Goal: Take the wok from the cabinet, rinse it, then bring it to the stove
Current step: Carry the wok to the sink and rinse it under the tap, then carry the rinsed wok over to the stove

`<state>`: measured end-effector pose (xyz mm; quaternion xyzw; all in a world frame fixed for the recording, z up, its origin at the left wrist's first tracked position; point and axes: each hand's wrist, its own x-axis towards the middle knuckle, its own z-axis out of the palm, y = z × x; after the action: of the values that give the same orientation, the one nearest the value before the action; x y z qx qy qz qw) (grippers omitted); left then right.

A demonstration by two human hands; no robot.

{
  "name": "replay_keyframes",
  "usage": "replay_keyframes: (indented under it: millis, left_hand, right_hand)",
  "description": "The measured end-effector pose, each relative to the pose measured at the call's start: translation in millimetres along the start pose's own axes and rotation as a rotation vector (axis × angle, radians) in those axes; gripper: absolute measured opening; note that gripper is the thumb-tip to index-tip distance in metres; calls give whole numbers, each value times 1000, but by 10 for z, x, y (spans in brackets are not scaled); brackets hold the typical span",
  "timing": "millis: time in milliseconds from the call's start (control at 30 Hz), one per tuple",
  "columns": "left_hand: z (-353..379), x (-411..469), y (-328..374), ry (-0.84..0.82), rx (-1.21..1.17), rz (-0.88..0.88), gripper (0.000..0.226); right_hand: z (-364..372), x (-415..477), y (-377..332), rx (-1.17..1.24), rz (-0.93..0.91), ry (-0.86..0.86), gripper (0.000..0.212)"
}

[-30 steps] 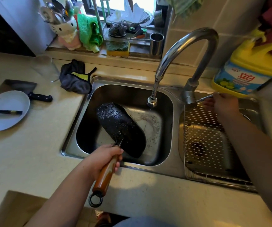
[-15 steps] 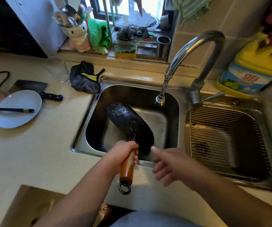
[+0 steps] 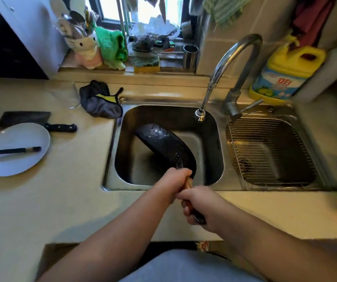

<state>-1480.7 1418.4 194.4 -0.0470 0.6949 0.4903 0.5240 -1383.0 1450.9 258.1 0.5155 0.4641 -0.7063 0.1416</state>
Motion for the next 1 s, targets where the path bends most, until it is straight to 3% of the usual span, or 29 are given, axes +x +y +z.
replay_keyframes:
  millis: [133, 333, 467, 633, 733, 800, 900, 1000]
  left_hand:
    - [-108, 0, -223, -73, 48, 6, 32]
    - [-177, -189, -413, -249, -169, 91, 35]
    - [-78, -365, -352, -385, -438, 54, 41]
    - [137, -677, -188, -496, -847, 194, 13]
    - [356, -834, -78, -338, -830, 340, 18]
    - [484, -919, -61, -164, -782, 415, 25]
    - [582, -1038, -178, 102, -772, 476, 18]
    - [608, -1175, -417, 297, -757, 515, 27]
  right_hand:
    - [48, -73, 250, -19, -88, -27, 27]
    - [4, -317, 493, -27, -215, -82, 8]
    - [-137, -497, 510, 65, -272, -248, 11]
    - [-466, -662, 457, 275, -193, -608, 23]
    - [-767, -691, 346, 342, -51, -911, 23]
    - [-931, -683, 248, 249, 22, -1008, 16]
    - [-1039, -689, 170, -89, 9, -932, 16]
    - [-990, -726, 243, -387, -111, -755, 19]
